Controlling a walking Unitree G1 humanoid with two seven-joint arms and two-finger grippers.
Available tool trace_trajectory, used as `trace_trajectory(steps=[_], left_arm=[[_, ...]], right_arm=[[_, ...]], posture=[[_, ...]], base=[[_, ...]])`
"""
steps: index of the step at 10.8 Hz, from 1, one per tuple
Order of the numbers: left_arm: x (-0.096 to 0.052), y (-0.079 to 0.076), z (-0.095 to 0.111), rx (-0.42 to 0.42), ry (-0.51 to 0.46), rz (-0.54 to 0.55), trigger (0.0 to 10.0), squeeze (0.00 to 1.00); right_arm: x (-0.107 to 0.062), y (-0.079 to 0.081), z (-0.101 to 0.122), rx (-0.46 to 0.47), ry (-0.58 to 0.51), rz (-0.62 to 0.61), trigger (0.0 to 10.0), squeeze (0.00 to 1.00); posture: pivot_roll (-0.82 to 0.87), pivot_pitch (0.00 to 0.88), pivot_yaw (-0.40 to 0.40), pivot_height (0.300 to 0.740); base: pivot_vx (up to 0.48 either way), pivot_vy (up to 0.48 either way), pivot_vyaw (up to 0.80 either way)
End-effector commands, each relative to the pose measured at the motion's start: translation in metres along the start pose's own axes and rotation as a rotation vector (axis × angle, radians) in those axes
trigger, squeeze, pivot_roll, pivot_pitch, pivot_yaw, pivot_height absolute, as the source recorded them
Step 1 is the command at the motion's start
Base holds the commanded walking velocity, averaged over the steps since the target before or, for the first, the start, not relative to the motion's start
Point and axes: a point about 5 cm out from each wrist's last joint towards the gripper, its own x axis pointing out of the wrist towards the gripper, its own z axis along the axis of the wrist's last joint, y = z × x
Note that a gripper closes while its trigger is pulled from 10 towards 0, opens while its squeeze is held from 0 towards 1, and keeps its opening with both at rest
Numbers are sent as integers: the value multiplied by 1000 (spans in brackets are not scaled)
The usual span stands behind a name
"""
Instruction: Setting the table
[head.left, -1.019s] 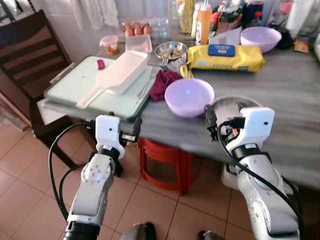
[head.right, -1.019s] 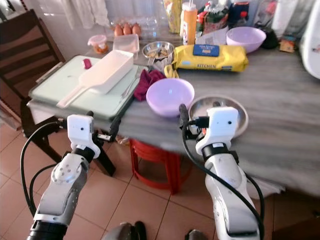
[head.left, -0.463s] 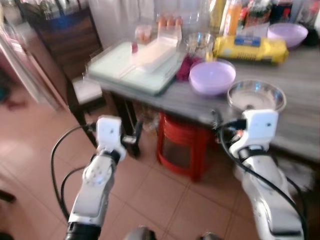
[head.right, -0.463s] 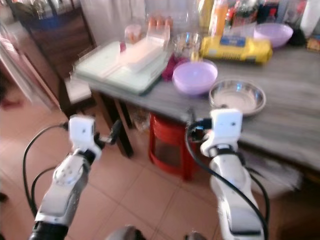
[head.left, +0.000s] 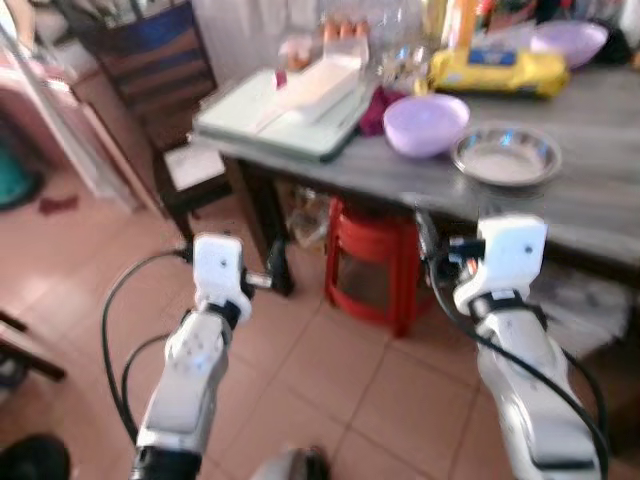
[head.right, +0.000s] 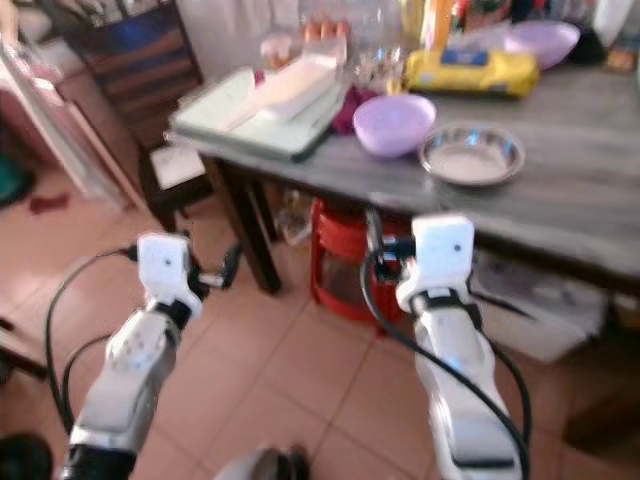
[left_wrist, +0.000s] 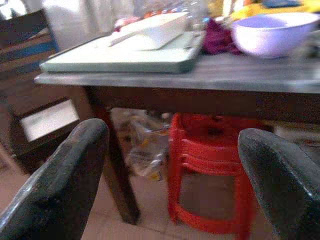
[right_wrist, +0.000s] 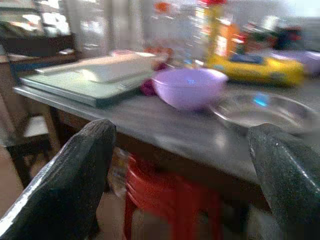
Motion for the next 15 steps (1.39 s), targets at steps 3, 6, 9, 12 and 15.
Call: trace_trajectory(steps=[3,6,9,12,15], left_arm=[[1,3,4,19,-13,-5,10000,0],[0,2,3,20,-12,-14,10000,0],[-3,0,-5,-36,17,-18,10000,0],[-11,-1,-15,-80,49,-40,10000,0],[-8,-3,-14,-82,51,-71,10000,0]], right_arm=[[-6,0,-9,55,34,0,10000,0],[-9,-3,-14,77,50,-37,10000,0],[-7,-5,-20,-4,57,-72,10000,0],[-12,-1,-26,29,98,-47,10000,0],[-11,-1,-27,61,100,-47,10000,0]], posture=[[-95,111,126,740],[-96,110,126,740],[-100,115,125,740],[-97,117,129,740],[-99,114,132,740]], base=[[-335,0,0],[-309,0,0],[0,0,0],[0,0,0],[0,0,-427]])
